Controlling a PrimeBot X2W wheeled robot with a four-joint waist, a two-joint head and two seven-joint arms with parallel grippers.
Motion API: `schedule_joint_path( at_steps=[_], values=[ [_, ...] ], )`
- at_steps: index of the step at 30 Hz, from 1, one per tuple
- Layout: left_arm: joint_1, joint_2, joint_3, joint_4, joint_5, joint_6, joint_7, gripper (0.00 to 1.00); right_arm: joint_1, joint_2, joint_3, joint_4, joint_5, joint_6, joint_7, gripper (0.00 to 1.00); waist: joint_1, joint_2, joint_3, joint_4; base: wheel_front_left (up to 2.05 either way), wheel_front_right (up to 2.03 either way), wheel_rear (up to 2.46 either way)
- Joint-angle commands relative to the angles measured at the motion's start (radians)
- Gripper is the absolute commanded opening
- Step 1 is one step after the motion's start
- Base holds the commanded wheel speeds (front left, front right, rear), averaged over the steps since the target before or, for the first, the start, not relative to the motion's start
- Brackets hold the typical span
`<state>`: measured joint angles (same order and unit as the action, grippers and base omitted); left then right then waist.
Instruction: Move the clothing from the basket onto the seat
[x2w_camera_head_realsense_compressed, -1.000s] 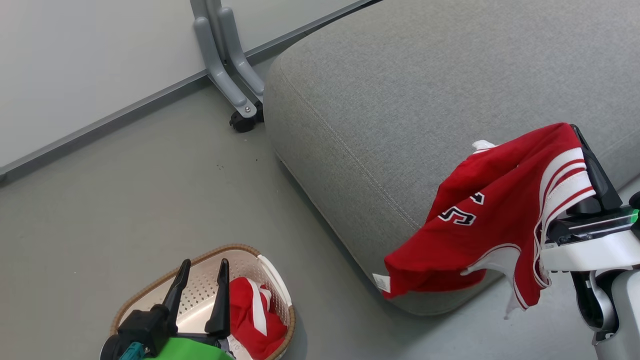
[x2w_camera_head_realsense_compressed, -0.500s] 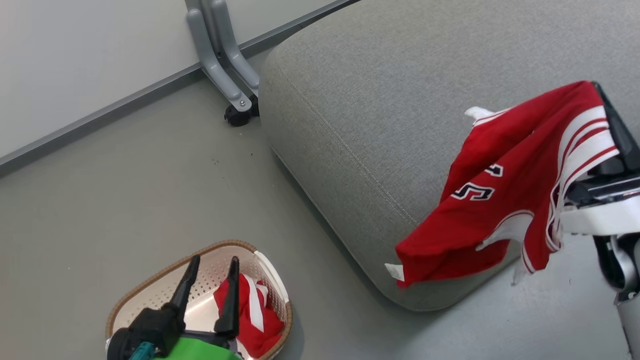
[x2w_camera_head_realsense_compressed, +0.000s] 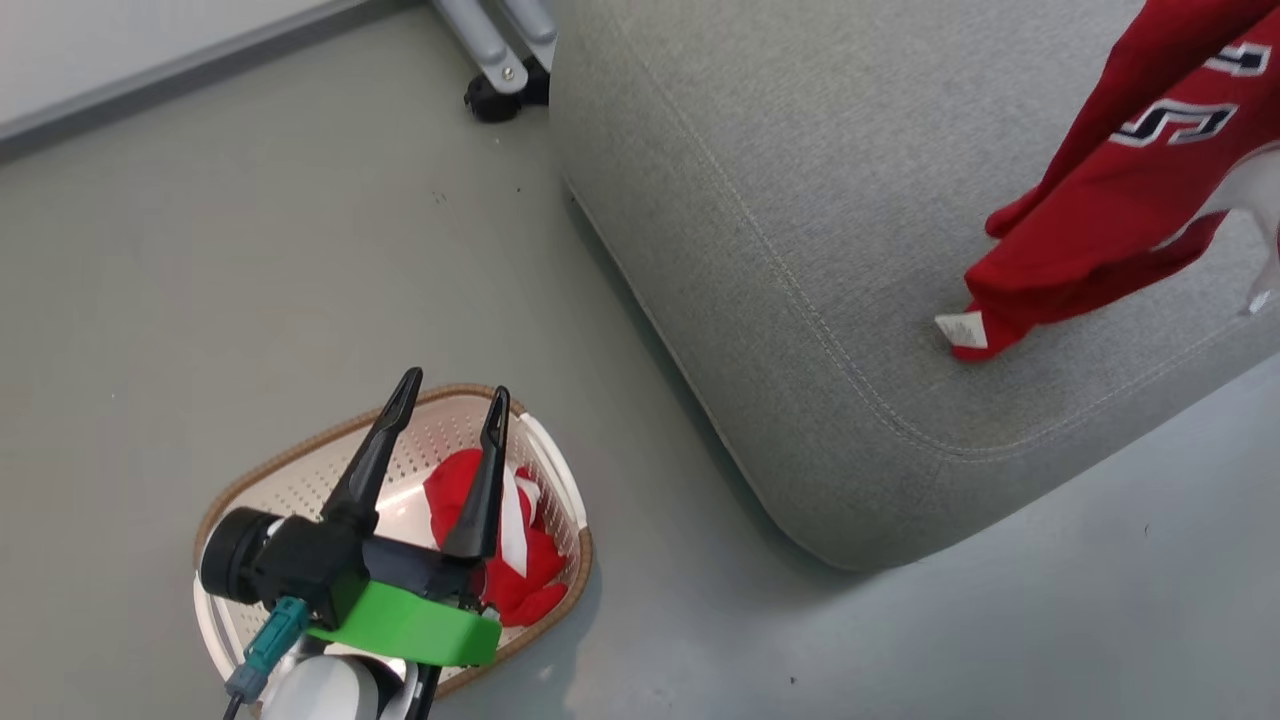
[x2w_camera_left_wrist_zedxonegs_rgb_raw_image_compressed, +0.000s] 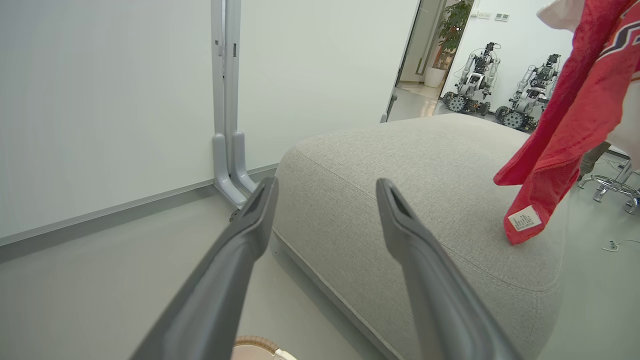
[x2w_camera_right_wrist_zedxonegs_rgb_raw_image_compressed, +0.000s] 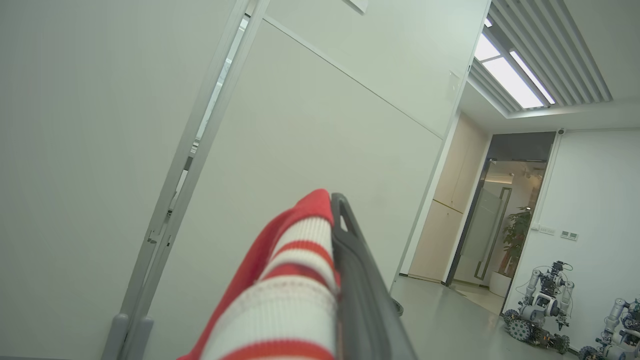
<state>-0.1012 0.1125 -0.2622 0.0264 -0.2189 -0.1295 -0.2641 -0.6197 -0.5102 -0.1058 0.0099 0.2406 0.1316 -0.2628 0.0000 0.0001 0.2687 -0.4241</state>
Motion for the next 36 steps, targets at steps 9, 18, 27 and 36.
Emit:
schedule_joint_path(
  at_steps=[9, 18, 27, 36],
  values=[
    [-0.09, 0.079, -0.045, -0.03, 0.01, -0.002, 0.0, 1.0, -0.195, -0.054, -0.045, 0.078, 0.002, -0.002, -0.003, 0.0, 0.0, -0.0001, 0.23, 0.114, 0.0, 0.0, 0.0],
    [-0.151, 0.121, -0.046, -0.037, 0.011, -0.002, 0.0, 1.0, -0.271, -0.04, -0.093, 0.217, -0.012, -0.002, -0.003, 0.0, 0.0, -0.0001, 0.338, 0.163, 0.0, 0.0, 0.0],
    [-0.159, 0.137, -0.045, -0.04, 0.015, -0.002, 0.0, 1.0, -0.22, -0.004, -0.225, 0.404, -0.071, -0.002, -0.003, 0.0, 0.0, -0.0001, 0.396, 0.189, 0.0, 0.0, 0.0],
    [-0.154, 0.15, -0.039, -0.044, 0.016, -0.002, 0.0, 1.0, -0.208, 0.025, -0.165, 0.572, -0.144, -0.002, -0.003, 0.0, 0.0, -0.0001, 0.426, 0.184, 0.0, 0.0, 0.0]
  ],
)
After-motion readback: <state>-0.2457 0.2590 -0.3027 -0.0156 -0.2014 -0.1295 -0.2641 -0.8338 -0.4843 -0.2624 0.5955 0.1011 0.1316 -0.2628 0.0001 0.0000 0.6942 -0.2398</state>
